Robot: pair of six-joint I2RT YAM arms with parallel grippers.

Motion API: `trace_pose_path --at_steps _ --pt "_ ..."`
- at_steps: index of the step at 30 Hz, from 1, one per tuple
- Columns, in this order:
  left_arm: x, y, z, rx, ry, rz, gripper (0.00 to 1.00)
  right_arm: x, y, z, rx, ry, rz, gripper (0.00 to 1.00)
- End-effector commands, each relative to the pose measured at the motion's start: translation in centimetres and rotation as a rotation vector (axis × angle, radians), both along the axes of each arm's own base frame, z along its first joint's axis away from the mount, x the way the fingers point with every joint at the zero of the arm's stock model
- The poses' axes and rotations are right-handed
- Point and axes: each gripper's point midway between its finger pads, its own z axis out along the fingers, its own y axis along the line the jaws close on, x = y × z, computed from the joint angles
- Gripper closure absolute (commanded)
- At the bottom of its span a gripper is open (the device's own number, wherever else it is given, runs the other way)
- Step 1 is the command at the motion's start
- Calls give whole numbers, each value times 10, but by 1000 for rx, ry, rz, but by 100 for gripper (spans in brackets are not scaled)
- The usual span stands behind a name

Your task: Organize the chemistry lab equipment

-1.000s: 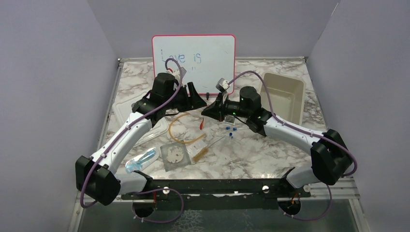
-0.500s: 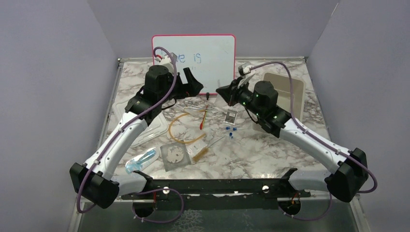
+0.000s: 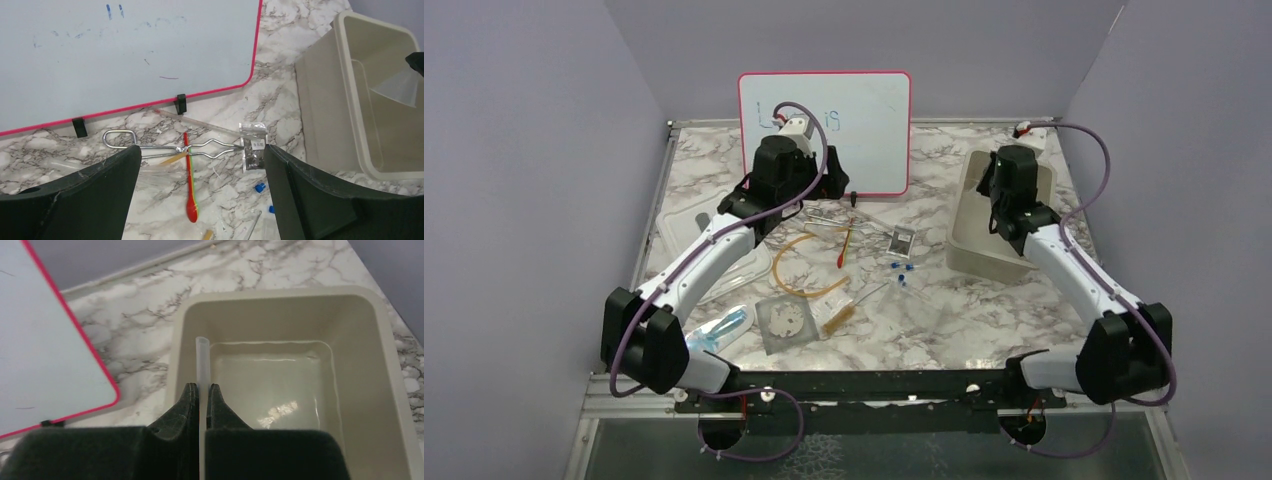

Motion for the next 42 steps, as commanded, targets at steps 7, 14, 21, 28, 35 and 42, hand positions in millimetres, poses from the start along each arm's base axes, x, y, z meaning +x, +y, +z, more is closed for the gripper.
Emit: trace_pose_path --at_steps 7,14,21,28,35,42 --pt "24 -18 13 -54 -21 -6 6 44 -45 -106 42 185 -183 99" --pt "36 -8 15 -49 -32 63 6 54 -31 -153 107 251 -108 98" --pt "41 3 7 -37 -21 107 6 57 -22 -177 119 329 -71 82" --pt "41 5 -3 -21 -8 111 6 53 -28 -148 136 318 -129 56" --pt "31 11 -29 15 56 116 6 40 -28 -106 152 309 -125 56" --pt "11 -3 -80 12 197 25 1 26 -7 -36 173 254 32 56"
